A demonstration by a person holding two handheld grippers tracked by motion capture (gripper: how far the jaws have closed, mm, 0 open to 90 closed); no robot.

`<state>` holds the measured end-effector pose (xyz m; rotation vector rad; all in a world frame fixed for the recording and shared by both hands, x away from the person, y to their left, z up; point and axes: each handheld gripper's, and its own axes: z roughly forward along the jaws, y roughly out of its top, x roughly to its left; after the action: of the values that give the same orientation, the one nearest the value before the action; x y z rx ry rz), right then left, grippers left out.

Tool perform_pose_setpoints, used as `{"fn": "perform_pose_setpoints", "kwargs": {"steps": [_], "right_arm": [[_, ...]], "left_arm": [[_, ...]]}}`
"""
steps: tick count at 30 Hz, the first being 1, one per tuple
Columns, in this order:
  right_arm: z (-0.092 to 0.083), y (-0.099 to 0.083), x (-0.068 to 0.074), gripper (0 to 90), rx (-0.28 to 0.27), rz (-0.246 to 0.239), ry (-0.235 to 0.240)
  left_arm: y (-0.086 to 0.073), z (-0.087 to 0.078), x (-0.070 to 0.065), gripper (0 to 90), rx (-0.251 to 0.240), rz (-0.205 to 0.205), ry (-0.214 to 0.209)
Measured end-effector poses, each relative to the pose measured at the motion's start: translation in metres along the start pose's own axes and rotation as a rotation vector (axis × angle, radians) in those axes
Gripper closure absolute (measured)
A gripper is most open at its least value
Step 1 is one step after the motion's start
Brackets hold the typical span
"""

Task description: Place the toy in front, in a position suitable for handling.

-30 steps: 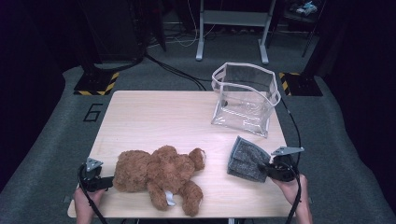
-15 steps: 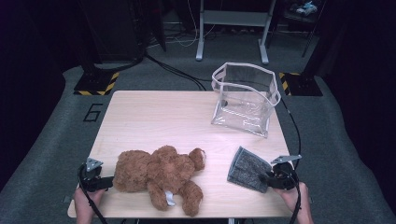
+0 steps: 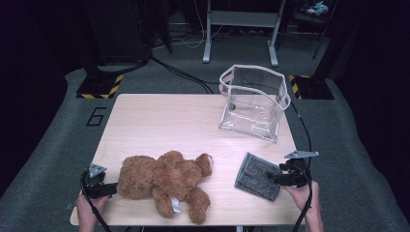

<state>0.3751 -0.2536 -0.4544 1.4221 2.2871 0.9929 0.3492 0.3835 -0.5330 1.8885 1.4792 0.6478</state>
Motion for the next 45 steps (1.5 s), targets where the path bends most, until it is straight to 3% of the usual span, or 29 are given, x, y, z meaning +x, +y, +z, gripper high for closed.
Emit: {"fn": "perform_pose_setpoints", "kwargs": {"steps": [7,10,12,13,14,15,17,18,31,34,45], "right_arm": [[0.006,0.025,-0.004,31.9,-0.067,0.055,-0.062],[0.019,0.046,-0.010,32.6,-0.114,0.090,-0.092],[0.021,0.050,-0.011,33.4,-0.123,0.100,-0.102],[0.027,0.061,-0.013,34.4,-0.137,0.111,-0.133],[0.027,0.061,-0.013,34.8,-0.137,0.111,-0.133],[0.032,0.070,-0.015,36.4,-0.133,0.111,-0.175],[0.033,0.072,-0.015,37.4,-0.134,0.117,-0.175],[0.038,0.080,-0.018,38.3,-0.128,0.122,-0.200],[0.045,0.103,-0.038,45.1,-0.143,0.184,-0.271],[0.046,0.109,-0.042,49.8,-0.154,0.189,-0.310],[0.052,0.119,-0.050,65.8,-0.182,0.210,-0.323]], "left_arm": [[0.000,0.000,0.000,7.6,-0.001,-0.001,0.000],[0.000,0.000,0.000,7.6,0.000,0.000,0.000],[0.000,0.000,0.000,7.6,0.000,-0.001,0.000],[0.000,0.000,0.000,7.6,0.000,0.000,0.000],[0.000,0.000,0.000,7.6,0.000,0.000,0.000],[0.000,0.000,0.000,7.6,0.000,0.000,0.000],[0.000,0.000,0.000,7.6,-0.001,-0.001,0.000],[0.000,0.000,0.000,7.6,-0.001,-0.001,0.000],[0.000,0.000,0.000,7.6,-0.001,-0.001,0.000],[0.000,0.000,0.000,7.6,-0.001,-0.001,0.000],[0.000,0.000,0.000,7.6,0.000,-0.001,0.000]]}}
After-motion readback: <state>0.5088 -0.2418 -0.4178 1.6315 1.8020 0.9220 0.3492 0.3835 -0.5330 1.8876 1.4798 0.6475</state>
